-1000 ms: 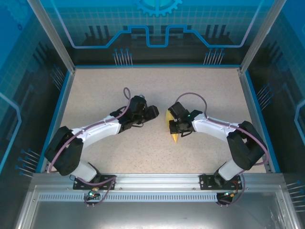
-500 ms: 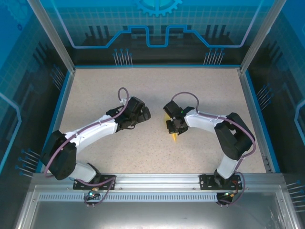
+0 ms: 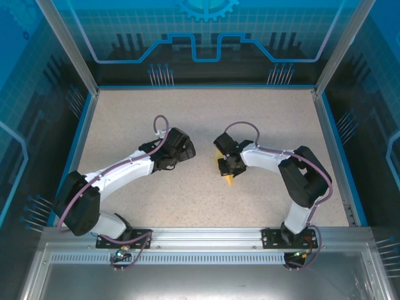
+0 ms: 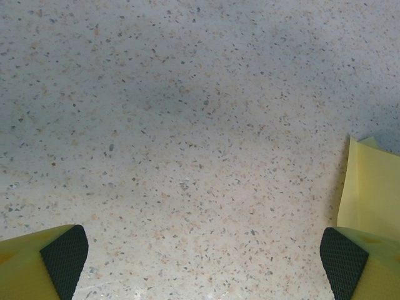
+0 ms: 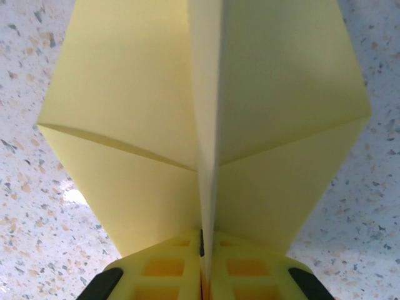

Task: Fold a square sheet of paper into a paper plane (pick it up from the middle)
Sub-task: Move the paper plane to the center of the table.

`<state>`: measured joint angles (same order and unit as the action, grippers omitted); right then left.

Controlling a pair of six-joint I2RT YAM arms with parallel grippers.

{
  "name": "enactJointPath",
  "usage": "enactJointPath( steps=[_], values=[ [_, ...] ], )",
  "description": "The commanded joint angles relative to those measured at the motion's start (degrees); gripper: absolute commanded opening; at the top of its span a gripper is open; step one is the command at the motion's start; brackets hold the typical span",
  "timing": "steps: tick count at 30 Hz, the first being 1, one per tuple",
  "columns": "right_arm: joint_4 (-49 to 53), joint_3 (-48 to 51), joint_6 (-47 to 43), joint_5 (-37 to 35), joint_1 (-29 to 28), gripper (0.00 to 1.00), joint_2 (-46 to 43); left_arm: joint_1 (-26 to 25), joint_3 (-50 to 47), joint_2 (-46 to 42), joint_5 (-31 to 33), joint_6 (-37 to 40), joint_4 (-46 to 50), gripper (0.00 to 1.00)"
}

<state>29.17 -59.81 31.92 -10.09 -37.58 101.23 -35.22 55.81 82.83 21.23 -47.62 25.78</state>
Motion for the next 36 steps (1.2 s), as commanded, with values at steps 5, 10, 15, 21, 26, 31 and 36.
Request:
enactJointPath(
  steps=[5, 10, 15, 21, 26, 31, 36],
  values=[
    [2.1, -9.3, -1.6, -0.9, -0.2, 0.08, 3.2, 2.0, 0.3, -2.6, 5.0, 0.7, 5.7, 0.99],
    [3.4, -17.3, -1.5, -1.0, 0.6, 0.09, 10.3, 3.3, -0.1, -4.7, 7.5, 0.5, 9.1, 0.99],
    [5.5, -24.0, -0.5, -0.6, 1.1, 0.10, 15.0, 4.3, -2.3, -6.8, 7.6, 0.3, 9.2, 0.99],
    [8.2, -28.7, 1.5, -1.3, 1.5, 0.12, 19.4, 4.8, -3.1, -6.8, 7.5, 0.0, 9.4, 0.99],
    [10.2, -30.9, 2.4, -2.8, 1.8, 0.13, 22.1, 5.0, -3.6, -6.8, 7.7, 0.0, 9.2, 0.99],
    [10.6, -31.3, 2.7, -2.6, 1.6, 0.16, 23.0, 5.0, -3.8, -6.9, 7.8, 0.2, 9.2, 0.99],
    [12.4, -33.5, 3.2, -3.1, 1.5, 0.28, 22.2, 5.0, -4.0, -7.7, 9.6, -1.3, 9.7, 0.99]
  ],
)
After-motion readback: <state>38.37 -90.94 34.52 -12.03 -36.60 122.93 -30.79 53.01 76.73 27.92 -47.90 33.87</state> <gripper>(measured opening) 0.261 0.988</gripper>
